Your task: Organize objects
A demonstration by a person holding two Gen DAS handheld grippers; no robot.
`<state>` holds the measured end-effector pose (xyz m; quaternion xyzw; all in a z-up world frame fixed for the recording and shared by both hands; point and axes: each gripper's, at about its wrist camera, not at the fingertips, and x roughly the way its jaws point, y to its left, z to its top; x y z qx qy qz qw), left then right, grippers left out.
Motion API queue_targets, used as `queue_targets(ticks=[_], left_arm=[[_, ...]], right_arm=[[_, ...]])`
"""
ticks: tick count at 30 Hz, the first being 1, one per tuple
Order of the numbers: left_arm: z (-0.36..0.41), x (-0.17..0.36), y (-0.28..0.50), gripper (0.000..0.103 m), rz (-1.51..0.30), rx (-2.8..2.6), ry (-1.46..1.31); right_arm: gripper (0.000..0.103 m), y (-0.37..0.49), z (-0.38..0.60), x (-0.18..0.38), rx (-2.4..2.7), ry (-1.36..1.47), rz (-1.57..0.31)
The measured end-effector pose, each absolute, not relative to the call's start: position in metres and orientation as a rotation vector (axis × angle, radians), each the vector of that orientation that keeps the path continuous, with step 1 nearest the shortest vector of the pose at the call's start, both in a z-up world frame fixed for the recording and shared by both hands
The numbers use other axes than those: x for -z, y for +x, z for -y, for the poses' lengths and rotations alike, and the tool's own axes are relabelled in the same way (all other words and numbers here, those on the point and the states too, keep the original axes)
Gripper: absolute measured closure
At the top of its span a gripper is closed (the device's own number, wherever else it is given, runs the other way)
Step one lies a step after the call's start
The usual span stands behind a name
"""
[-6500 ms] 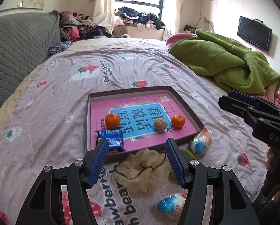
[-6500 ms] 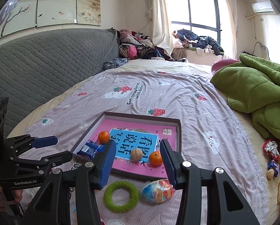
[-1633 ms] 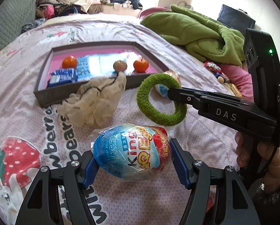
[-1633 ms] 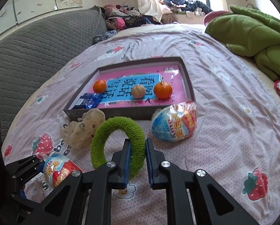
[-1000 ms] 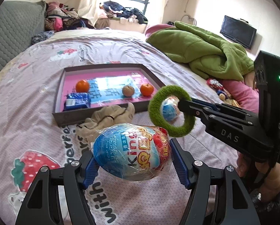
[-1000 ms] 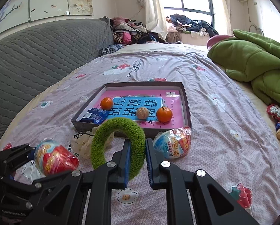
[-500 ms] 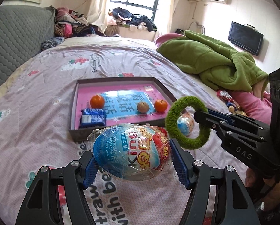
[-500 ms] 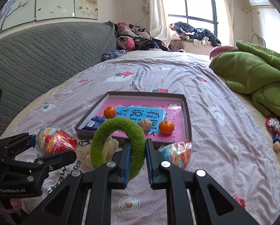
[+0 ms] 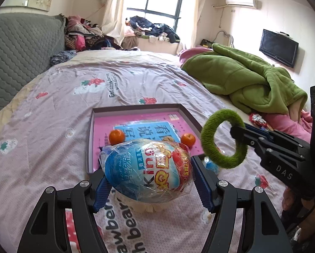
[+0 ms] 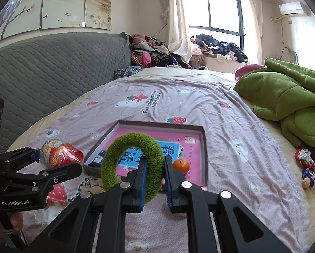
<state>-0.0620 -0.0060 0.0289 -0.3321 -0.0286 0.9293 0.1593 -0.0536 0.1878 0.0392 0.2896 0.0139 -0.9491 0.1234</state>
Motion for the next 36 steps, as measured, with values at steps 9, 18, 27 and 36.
queue_targets(ticks=[9, 18, 27, 36], left_arm=[[0.002, -0.038, -0.089, 0.032, 0.071, -2.682, -0.932], [-0.006, -0.039, -0.121, 0.032, 0.046, -2.715, -0.933], [-0.013, -0.040, -0.157, 0.032, 0.012, -2.755, -0.935], [-0.018, -0.029, -0.188, 0.032, 0.009, -2.776, -0.958]], right_arm=[[0.087, -0.083, -0.196, -0.054, 2.800, 0.801, -0.047], [0.087, -0.112, -0.195, -0.056, 2.796, 0.786, -0.072], [0.087, -0.147, -0.200, -0.045, 2.787, 0.812, -0.075], [0.087, -0.171, -0.205, -0.039, 2.789, 0.815, -0.063]])
